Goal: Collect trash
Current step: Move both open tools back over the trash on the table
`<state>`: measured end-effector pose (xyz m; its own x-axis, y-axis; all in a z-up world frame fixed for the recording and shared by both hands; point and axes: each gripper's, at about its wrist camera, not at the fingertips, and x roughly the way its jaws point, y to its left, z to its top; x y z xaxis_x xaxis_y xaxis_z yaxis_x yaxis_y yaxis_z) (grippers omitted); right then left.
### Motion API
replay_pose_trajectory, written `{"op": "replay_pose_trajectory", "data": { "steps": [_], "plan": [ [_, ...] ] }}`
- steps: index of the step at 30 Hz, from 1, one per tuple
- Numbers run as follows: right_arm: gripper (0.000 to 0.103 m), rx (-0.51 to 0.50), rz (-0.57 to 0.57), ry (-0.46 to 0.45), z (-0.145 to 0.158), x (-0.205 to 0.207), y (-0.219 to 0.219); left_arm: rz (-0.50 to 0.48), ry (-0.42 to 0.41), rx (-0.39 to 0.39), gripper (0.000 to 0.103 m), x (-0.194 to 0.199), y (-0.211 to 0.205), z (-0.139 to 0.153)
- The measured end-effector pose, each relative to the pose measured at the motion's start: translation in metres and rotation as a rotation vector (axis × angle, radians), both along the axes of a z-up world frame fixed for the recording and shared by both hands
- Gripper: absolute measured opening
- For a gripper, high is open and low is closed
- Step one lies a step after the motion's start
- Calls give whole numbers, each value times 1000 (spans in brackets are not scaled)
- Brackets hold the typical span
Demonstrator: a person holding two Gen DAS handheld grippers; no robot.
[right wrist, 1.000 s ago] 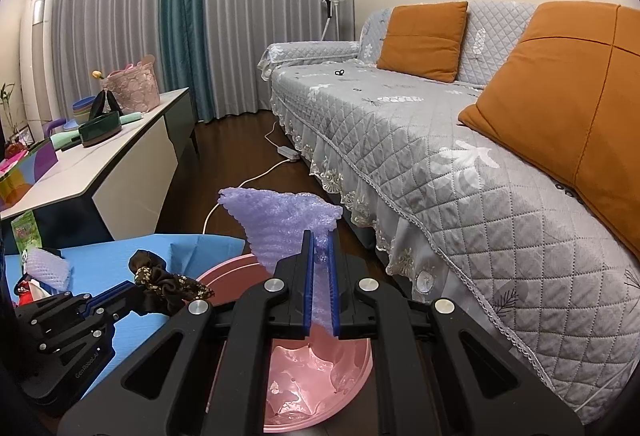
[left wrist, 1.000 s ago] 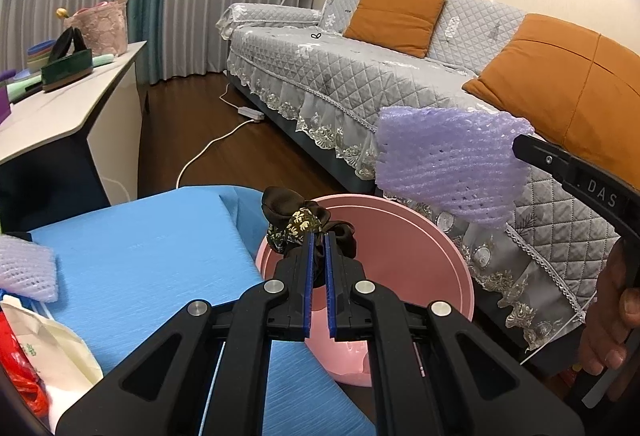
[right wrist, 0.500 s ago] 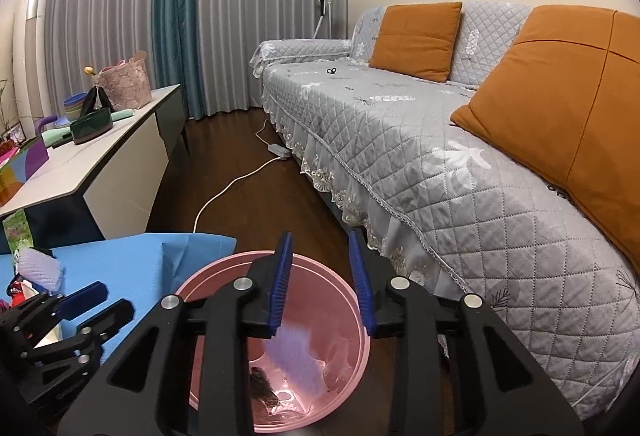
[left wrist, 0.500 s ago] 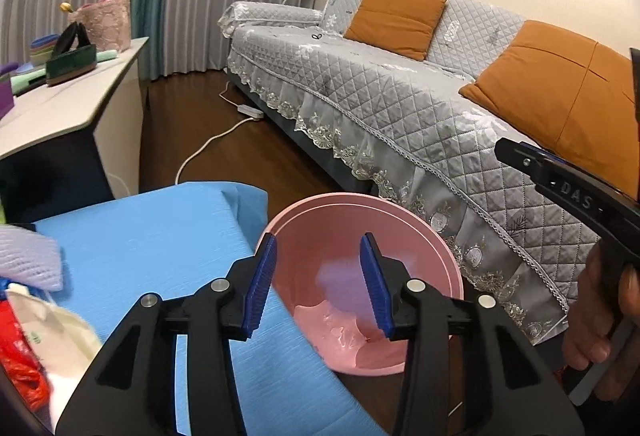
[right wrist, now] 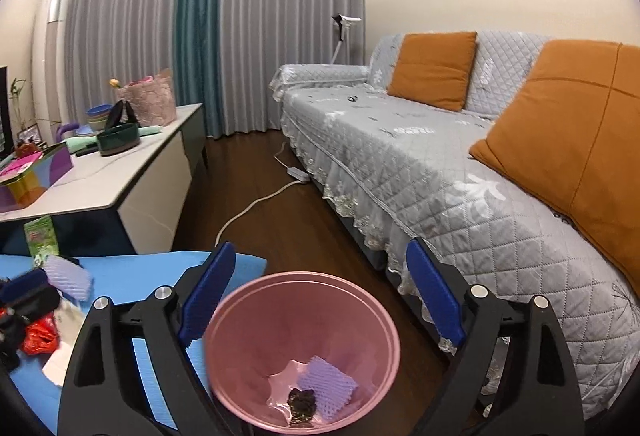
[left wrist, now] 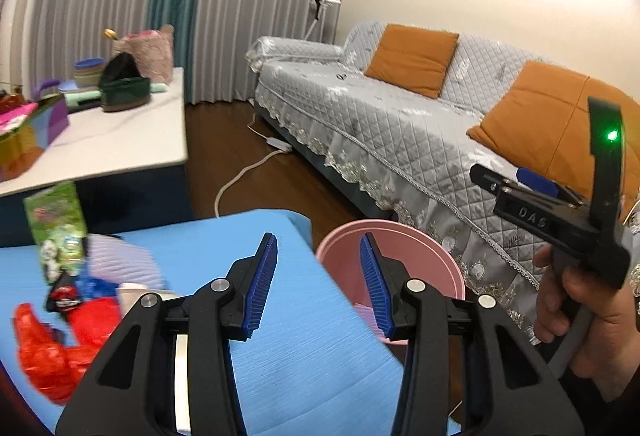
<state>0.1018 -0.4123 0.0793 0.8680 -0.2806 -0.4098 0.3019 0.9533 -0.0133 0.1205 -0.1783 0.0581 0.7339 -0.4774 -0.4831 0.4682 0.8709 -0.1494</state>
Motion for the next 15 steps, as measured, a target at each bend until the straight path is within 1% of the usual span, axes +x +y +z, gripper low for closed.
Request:
{"op": "replay_pose_trajectory", "data": {
  "steps": [3,9,12,15],
  "plan": [
    [86,-20,30,-18,4,-4,19,24,-18,-5,42,-9,23,11],
    [86,-53,100,-41,10,-9,52,69,-45,-4,42,-21,63,22],
    [85,-48,125,-41,10,-9,65,99,-56,-5,42,-27,85,25],
    [83,-17,149,-37,9,-11,76,152,-72,-2,42,-34,113,23]
  ]
}}
